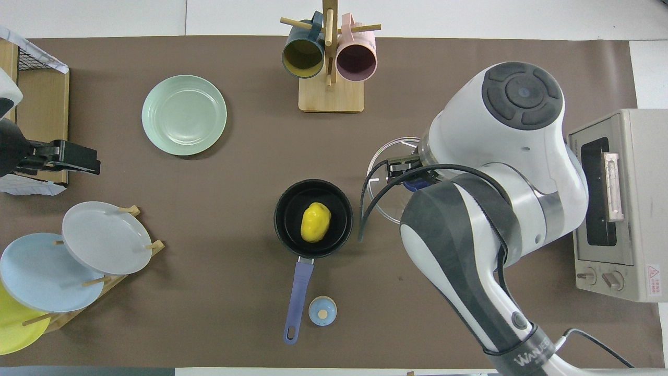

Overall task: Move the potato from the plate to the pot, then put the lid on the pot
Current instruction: 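Carry the glass lid over the pot with the right gripper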

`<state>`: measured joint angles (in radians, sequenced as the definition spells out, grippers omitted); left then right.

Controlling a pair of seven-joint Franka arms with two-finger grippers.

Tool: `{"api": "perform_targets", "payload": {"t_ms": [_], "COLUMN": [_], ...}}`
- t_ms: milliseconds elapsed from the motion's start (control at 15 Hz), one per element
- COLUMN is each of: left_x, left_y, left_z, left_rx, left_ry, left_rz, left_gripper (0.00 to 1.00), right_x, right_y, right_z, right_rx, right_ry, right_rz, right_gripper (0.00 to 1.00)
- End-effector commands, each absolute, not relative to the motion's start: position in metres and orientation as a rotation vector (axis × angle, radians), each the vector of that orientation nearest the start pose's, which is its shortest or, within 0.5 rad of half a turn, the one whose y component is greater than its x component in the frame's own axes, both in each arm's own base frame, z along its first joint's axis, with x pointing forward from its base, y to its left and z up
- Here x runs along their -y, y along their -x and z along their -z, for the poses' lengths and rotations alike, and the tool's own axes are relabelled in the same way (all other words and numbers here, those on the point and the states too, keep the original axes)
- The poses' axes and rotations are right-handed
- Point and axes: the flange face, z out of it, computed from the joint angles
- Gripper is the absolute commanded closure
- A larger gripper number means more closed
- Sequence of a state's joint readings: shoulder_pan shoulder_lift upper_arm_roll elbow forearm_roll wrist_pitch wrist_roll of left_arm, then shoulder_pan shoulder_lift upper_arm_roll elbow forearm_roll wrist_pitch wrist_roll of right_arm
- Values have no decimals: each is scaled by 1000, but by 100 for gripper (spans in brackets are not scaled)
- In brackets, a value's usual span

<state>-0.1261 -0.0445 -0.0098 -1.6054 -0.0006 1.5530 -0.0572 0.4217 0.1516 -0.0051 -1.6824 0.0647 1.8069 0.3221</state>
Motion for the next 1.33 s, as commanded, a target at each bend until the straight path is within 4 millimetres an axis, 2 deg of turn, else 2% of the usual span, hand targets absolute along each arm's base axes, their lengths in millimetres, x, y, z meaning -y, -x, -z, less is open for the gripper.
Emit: {"api": "perform_targets", "payload": {"t_ms": [0,67,267,467,667,867,933,1067,1133,1267], "left_x": [71,70,70,69,73,78,76,77,78,76], "left_y": [-536,-540,-539,-532,-531,-530,-531,-531,-531,-531], "left_z": [-635,-636,-638,-624,-622,-622,-622,-621,-621,-622], "left_rx": [-132,-146,-167,-199,-209,-223,-218,-220,-223,-220], "left_ry": [3121,3119,3117,3116,3121,3119,3119,3118,3118,3118], "left_rz": [26,29,34,-19,-25,-25,-27,-32,-32,-32], "left_gripper": [0,0,0,0,0,0,0,0,0,0], "right_x": [-262,-271,-273,-285,-313,-351,-363,-397,-415,-459], "right_y": [-552,-548,-548,-542,-529,-525,-519,-514,-515,-512], "right_z": [-508,-507,-505,-499,-496,-485,-489,-485,-479,-452], "right_rx": [84,84,34,19,-25,-63,-49,-75,-96,-100], "right_ry": [3087,3088,3091,3080,3071,3037,3032,3037,3040,3095], "right_rz": [-78,-74,-77,-65,-41,29,36,34,32,-16], "right_gripper": [100,100,100,100,100,100,100,100,100,100]}}
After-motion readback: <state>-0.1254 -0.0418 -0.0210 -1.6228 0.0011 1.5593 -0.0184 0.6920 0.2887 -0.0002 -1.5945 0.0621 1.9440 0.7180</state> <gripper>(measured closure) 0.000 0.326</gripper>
